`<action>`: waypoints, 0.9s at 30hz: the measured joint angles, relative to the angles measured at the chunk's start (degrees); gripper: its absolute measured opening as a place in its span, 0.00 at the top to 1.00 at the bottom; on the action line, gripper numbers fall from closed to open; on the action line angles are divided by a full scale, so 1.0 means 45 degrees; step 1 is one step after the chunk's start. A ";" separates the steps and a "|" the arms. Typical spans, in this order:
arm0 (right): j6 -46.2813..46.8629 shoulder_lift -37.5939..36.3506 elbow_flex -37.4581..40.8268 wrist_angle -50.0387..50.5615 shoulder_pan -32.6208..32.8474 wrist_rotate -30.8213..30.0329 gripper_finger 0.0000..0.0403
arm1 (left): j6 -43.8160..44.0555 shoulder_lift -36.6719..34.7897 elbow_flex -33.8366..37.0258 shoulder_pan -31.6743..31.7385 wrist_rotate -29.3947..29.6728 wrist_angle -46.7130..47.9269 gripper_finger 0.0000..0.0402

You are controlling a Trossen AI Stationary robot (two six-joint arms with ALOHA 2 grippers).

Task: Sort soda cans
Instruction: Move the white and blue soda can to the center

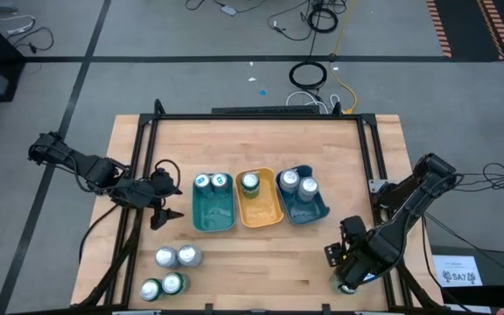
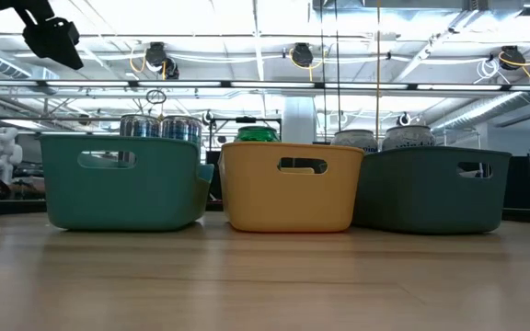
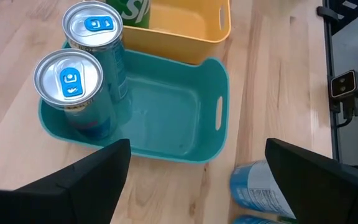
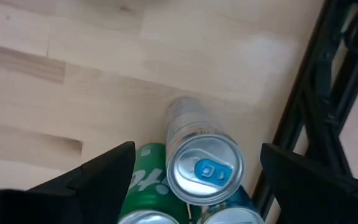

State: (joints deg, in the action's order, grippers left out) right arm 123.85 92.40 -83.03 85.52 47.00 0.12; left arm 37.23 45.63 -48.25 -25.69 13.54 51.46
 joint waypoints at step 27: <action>0.0472 -0.0012 0.2653 -0.3960 0.0447 0.1442 0.39 | -0.0010 0.0000 0.0000 0.0000 0.0010 0.0005 0.05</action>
State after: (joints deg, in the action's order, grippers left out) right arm 125.98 92.34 -71.09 67.71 49.01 6.61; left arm 37.19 45.63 -48.25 -25.69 13.58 51.48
